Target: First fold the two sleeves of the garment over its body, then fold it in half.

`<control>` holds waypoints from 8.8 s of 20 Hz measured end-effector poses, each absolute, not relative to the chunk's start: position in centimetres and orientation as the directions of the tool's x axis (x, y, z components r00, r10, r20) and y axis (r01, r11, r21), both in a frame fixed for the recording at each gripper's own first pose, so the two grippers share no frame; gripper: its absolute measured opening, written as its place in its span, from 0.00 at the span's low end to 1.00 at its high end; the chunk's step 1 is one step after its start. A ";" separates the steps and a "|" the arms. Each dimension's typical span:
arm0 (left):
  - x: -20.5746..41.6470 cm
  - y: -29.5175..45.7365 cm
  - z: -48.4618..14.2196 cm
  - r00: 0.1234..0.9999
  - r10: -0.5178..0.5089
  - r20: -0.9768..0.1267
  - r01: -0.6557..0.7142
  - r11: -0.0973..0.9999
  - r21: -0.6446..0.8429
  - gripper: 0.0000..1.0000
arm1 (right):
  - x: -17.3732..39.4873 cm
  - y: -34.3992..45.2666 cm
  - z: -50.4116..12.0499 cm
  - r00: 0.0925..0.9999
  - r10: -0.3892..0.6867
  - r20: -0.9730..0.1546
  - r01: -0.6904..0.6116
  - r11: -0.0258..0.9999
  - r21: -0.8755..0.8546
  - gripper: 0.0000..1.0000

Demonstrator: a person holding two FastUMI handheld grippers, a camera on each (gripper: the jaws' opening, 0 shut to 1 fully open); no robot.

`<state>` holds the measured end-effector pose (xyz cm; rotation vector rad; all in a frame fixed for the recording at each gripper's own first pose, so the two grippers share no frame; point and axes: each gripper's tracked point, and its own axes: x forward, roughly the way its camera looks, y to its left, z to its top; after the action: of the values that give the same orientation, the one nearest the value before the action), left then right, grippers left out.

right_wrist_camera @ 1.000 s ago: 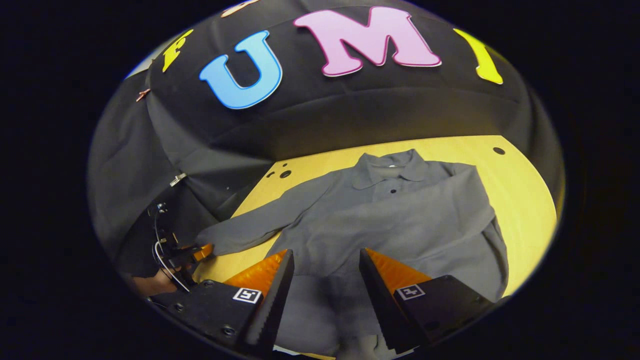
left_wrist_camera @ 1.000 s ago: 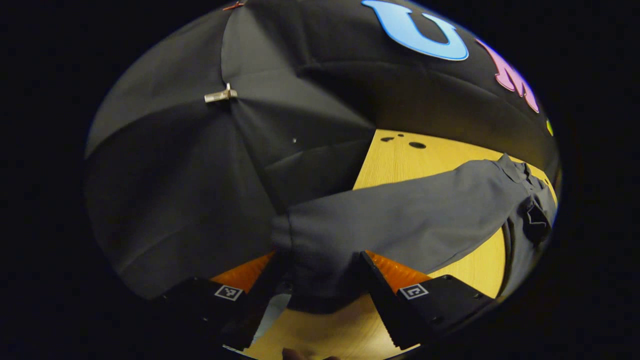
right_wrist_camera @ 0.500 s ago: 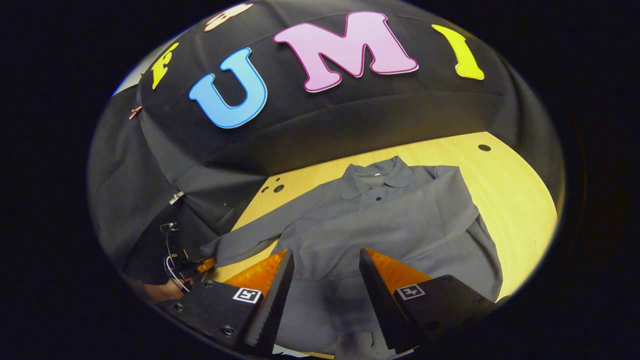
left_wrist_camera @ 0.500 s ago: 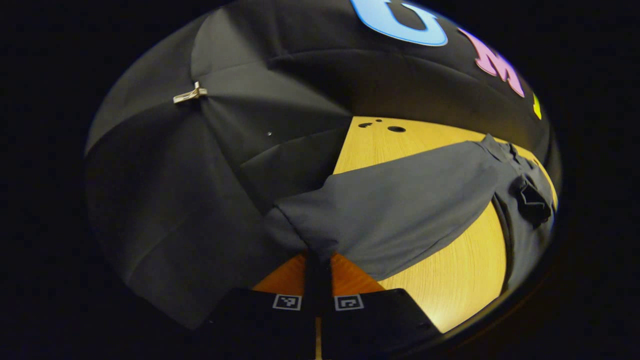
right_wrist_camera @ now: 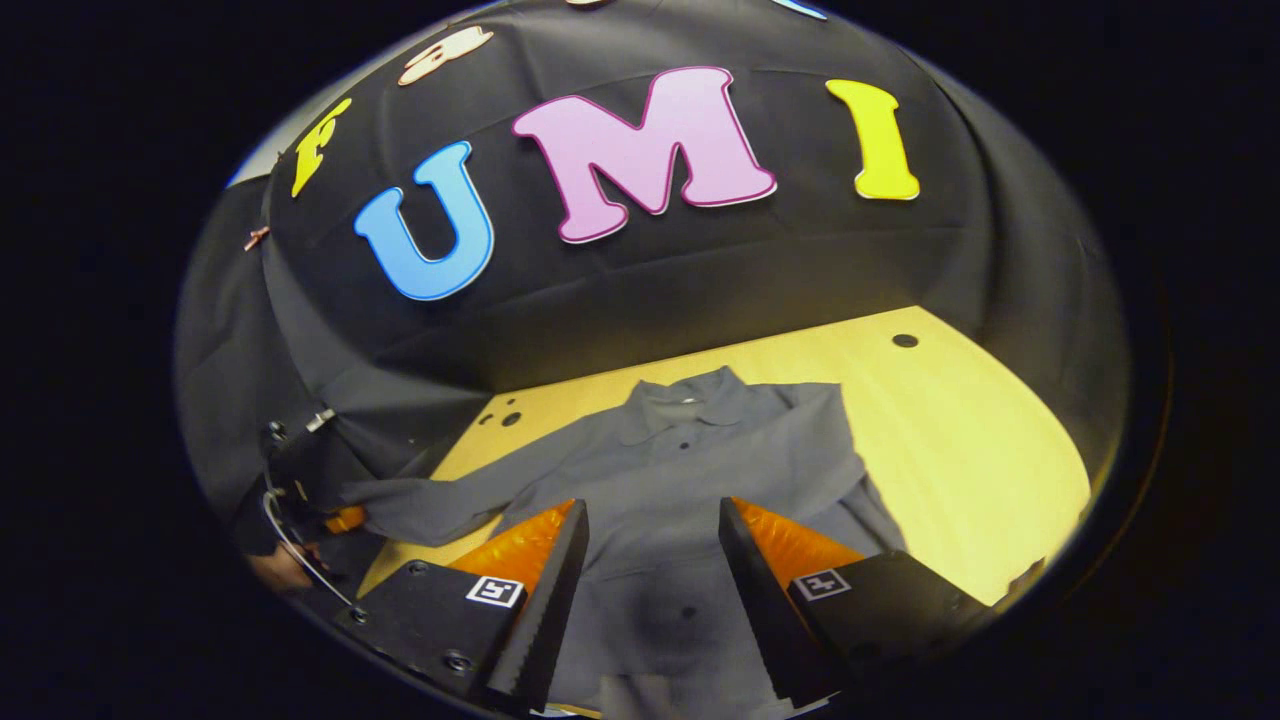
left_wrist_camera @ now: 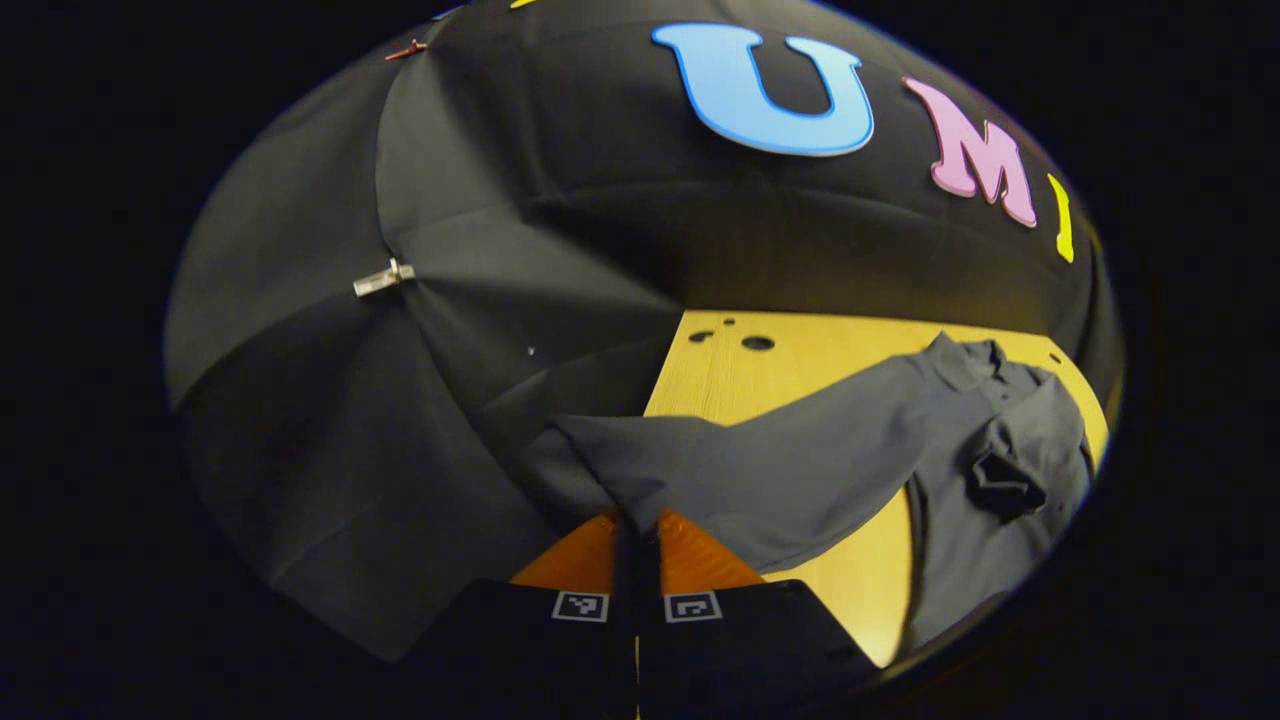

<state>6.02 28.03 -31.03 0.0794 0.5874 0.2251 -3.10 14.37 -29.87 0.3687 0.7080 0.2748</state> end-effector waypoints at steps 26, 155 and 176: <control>8.1 -19.5 -23.9 0.865 -0.238 -0.443 0.292 0.955 0.058 0.06 | -7.9 -7.0 -36.6 0.706 0.278 -0.651 -0.028 0.930 0.367 0.99; 32.1 -1.3 -40.9 0.809 -0.033 -0.586 0.042 0.999 0.001 0.05 | 24.1 4.2 -51.6 0.730 0.243 -0.639 -0.079 0.958 0.274 0.07; 28.9 -2.4 -34.7 0.847 -0.083 -0.525 0.118 0.992 0.034 0.90 | 20.8 1.7 -46.1 0.736 0.190 -0.650 -0.008 0.962 0.273 0.88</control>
<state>28.85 -2.40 -34.66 0.0658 0.5502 -0.1063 20.80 1.69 -46.09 0.2608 0.7377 0.1100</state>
